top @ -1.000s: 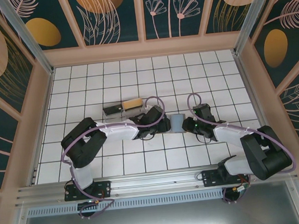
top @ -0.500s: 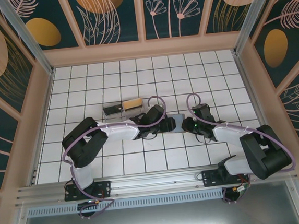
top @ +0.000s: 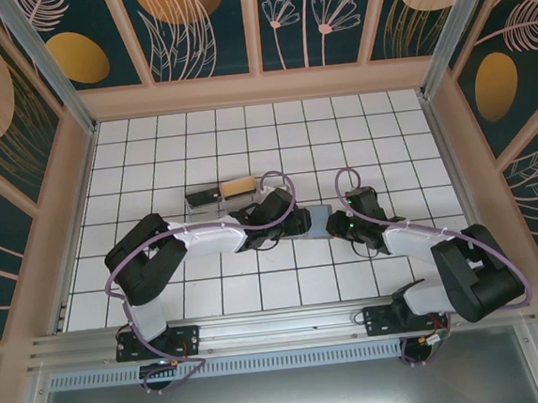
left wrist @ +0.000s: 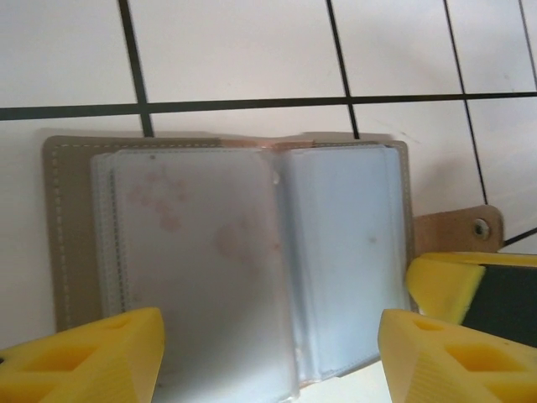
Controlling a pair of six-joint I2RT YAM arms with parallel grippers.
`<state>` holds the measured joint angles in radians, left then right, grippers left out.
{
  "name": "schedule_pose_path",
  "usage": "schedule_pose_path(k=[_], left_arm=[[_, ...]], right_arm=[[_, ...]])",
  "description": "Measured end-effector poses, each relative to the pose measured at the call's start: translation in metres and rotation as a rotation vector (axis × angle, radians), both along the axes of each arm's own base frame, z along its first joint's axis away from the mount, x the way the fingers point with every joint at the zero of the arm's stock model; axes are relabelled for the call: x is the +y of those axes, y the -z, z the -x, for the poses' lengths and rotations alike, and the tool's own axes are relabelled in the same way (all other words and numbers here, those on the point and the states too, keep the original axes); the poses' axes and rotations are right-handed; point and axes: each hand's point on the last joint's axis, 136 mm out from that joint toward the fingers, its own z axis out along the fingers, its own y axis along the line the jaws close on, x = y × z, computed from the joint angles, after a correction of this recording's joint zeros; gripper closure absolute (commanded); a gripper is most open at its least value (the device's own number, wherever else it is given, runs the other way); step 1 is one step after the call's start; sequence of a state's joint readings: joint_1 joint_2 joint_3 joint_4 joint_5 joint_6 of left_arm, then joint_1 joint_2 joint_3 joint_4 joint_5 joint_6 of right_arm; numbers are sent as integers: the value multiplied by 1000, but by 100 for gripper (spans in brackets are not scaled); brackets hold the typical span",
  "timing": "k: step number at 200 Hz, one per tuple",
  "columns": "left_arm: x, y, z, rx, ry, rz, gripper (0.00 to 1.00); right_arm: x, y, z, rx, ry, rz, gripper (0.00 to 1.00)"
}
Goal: Take the credit cards out of the card holder
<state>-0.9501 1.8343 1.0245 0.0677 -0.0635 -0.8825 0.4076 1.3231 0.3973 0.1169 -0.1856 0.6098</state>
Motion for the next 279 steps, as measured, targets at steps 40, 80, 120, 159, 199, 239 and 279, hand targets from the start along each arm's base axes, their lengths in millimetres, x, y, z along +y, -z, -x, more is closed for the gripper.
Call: schedule_pose_path(k=[40, 80, 120, 159, 199, 239, 279], left_arm=[[3, 6, 2, 14, -1, -21, 32], [8, 11, 3, 21, -10, -47, 32], [9, 12, 2, 19, -15, -54, 33], [9, 15, 3, 25, -12, -56, 33], [-2, 13, 6, 38, 22, -8, 30], [-15, 9, 7, 44, 59, 52, 26], [-18, 7, 9, 52, 74, 68, 25]], right_arm=[[0, 0, 0, 0, 0, 0, 77], [1, 0, 1, 1, -2, -1, 77], [2, 0, 1, 2, -4, -2, 77], [2, 0, 1, 1, -4, -1, 77], [2, 0, 1, 2, -3, -1, 77], [1, 0, 1, 1, -3, 0, 77], [1, 0, 1, 1, -3, 0, 77]])
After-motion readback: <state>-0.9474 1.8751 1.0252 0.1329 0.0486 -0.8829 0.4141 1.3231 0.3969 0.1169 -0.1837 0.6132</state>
